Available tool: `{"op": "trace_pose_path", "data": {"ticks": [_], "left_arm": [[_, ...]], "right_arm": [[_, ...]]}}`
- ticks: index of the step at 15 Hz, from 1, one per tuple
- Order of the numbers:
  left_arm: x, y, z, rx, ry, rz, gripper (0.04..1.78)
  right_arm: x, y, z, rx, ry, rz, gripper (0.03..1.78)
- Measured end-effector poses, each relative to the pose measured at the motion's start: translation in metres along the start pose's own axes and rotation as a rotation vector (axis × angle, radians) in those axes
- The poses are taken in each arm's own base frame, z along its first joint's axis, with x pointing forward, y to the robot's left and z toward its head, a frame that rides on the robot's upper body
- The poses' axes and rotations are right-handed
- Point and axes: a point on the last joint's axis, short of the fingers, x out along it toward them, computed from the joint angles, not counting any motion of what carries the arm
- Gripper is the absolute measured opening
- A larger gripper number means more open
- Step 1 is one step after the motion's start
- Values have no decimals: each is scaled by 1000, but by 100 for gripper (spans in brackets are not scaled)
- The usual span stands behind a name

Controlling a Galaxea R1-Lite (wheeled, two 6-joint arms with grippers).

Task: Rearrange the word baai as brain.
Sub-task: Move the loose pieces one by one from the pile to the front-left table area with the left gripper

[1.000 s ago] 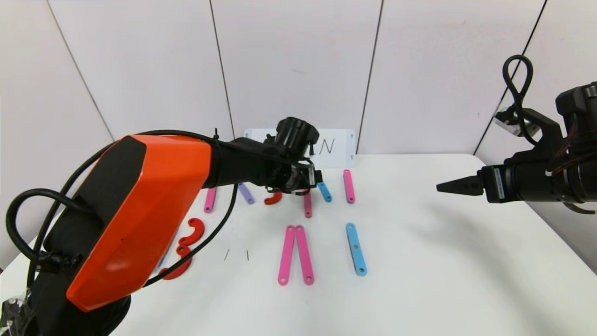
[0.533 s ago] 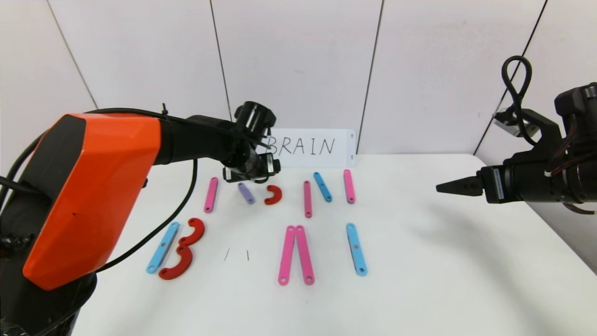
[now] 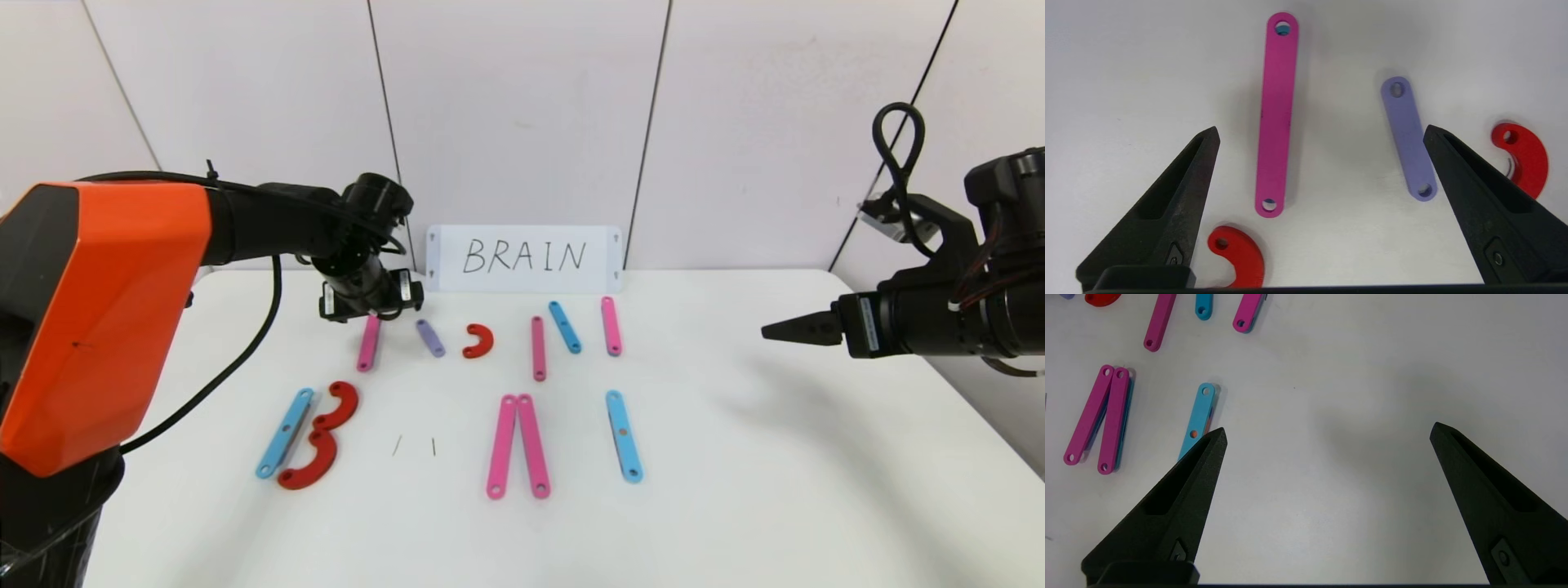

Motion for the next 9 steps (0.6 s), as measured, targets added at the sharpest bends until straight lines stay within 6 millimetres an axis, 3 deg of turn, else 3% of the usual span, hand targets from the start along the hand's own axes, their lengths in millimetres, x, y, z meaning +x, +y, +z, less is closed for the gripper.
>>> {"op": "trace_pose_path", "data": {"ticks": [4, 9], "left_arm": [[6, 22, 4, 3, 41, 20, 174], [5, 42, -1, 133, 118, -65, 174]], "right_arm": [[1, 0, 0, 0, 4, 0, 174], [2, 1, -1, -2, 9, 1, 174]]}}
